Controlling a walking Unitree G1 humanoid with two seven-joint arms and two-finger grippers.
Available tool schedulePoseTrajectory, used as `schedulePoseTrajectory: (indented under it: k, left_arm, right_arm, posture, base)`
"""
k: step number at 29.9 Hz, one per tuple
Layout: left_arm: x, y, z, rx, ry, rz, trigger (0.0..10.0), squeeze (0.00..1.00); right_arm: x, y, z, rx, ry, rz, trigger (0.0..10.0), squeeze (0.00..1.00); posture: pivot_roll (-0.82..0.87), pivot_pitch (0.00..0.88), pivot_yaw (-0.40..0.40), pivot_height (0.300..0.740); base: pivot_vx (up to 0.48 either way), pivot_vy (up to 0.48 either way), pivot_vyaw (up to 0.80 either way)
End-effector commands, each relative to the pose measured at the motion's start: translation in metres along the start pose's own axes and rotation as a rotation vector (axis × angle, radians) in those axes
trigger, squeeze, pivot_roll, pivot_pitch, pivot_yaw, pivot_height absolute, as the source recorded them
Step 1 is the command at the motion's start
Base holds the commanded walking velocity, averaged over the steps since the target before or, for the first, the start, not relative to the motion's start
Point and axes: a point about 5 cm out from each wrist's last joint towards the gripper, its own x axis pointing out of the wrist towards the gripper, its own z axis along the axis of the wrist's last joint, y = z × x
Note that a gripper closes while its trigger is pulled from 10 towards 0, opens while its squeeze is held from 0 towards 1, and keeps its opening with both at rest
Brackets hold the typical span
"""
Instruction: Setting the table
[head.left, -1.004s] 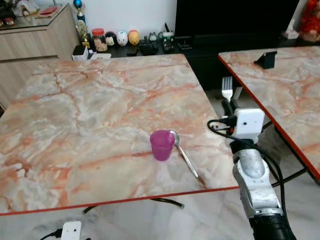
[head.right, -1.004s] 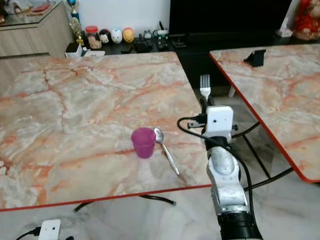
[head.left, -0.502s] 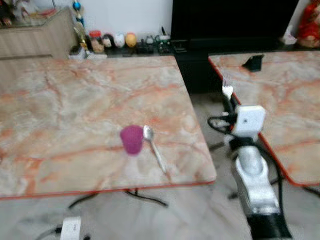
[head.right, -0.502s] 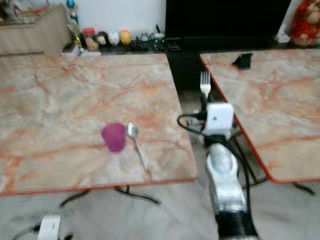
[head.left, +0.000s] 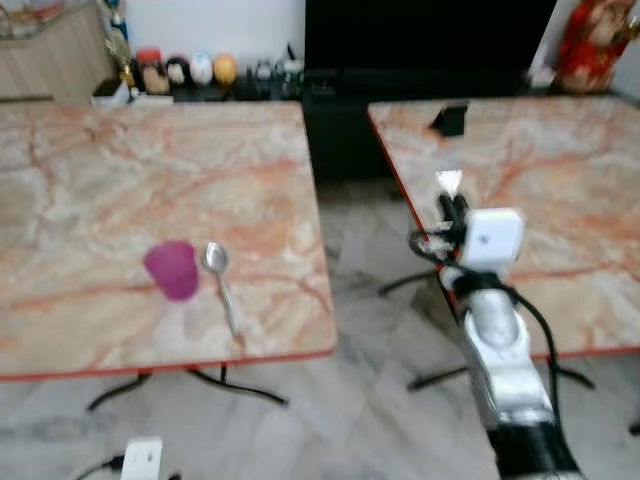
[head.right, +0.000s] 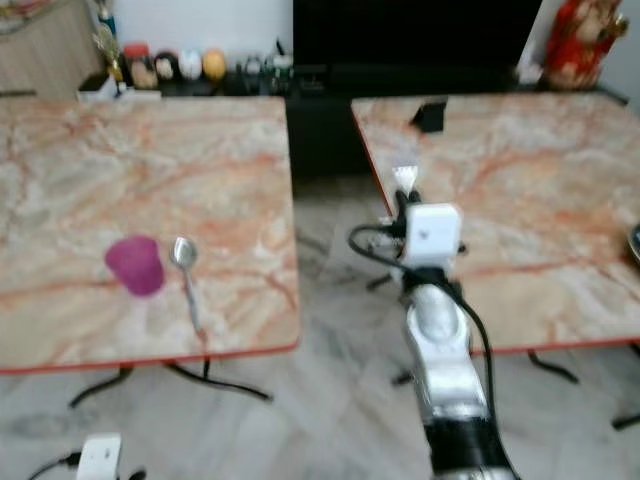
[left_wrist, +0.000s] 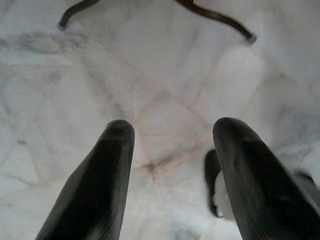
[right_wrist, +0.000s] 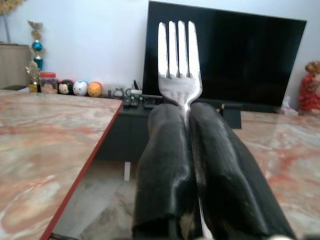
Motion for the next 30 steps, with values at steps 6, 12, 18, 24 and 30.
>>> schedulePoseTrajectory:
  k: [6, 12, 18, 24, 30]
  left_arm:
    - [-0.001, -0.0013, -0.0031, 0.007, 0.005, -0.004, 10.0, 0.0]
    - [-0.0011, -0.0026, -0.0036, 0.009, 0.006, -0.008, 10.0, 0.0]
    - [-0.0013, -0.0026, -0.0042, 0.011, 0.008, -0.009, 10.0, 0.0]
    - [-0.0011, -0.003, -0.0034, 0.014, 0.005, -0.013, 10.0, 0.0]
    - [-0.0009, -0.0032, -0.0027, 0.018, 0.004, -0.018, 10.0, 0.0]
  right_arm:
    - [0.0025, -0.0062, 0.0038, 0.011, -0.012, -0.022, 10.0, 0.0]
    - [0.0036, -0.0062, 0.0043, 0.01, -0.013, -0.021, 10.0, 0.0]
    - [0.0035, -0.0056, 0.0034, 0.023, -0.012, -0.024, 10.0, 0.0]
    - [0.0041, -0.0059, 0.0035, 0.021, -0.012, -0.026, 10.0, 0.0]
    - [0.0036, -0.0052, 0.0022, 0.021, -0.008, -0.028, 10.0, 0.0]
  posture:
    - [-0.08, 0.0, 0.02, 0.72]
    - [-0.08, 0.0, 0.019, 0.72]
    - [-0.08, 0.0, 0.021, 0.72]
    - [-0.08, 0.0, 0.023, 0.72]
    - [-0.08, 0.0, 0.025, 0.72]
  base:
    - [0.0, -0.48, 0.26]
    - [0.0, -0.48, 0.0]
    - [0.0, -0.48, 0.0]
    - [0.0, -0.48, 0.0]
    - [0.0, -0.48, 0.0]
